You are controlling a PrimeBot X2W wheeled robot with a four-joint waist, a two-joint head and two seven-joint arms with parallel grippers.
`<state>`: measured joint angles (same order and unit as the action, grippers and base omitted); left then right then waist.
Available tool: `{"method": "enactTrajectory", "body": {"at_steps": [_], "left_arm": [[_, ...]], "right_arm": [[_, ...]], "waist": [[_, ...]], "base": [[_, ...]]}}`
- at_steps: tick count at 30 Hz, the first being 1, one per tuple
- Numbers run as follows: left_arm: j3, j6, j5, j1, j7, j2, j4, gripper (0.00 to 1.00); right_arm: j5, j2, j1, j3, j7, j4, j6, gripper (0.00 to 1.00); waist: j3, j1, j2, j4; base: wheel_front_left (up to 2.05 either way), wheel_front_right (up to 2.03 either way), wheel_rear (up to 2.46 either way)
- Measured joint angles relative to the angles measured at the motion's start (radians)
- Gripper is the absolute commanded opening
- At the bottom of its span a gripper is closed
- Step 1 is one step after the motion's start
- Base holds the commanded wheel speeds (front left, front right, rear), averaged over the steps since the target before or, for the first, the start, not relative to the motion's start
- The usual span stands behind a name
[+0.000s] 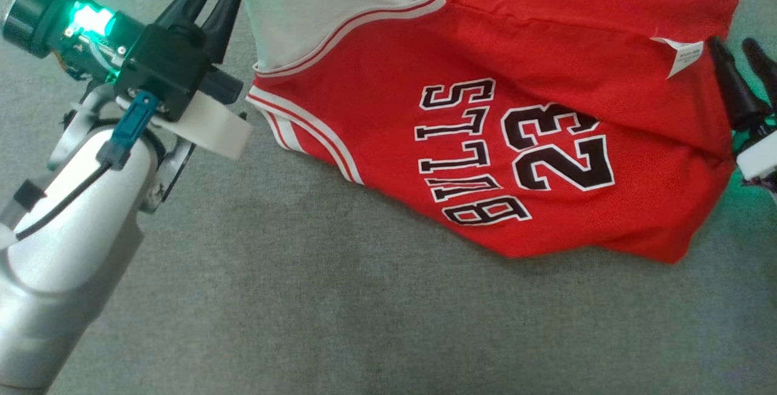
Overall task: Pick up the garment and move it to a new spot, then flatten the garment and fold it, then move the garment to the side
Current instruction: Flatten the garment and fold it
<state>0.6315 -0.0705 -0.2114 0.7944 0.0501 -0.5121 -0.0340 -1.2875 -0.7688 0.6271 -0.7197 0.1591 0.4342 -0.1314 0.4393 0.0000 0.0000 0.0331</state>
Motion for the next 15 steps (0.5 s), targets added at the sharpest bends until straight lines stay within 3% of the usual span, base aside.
{"method": "enactTrajectory", "body": {"at_steps": [15], "left_arm": [[0.008,-0.009,0.000,0.004,-0.015,0.000,-0.005,0.00]], "right_arm": [[-0.079,-0.023,0.021,-0.071,-0.033,0.049,0.000,1.00]], "waist": [[0.022,0.0000,0.0000,0.016]], "base": [[0.00,0.00,0.00]]}}
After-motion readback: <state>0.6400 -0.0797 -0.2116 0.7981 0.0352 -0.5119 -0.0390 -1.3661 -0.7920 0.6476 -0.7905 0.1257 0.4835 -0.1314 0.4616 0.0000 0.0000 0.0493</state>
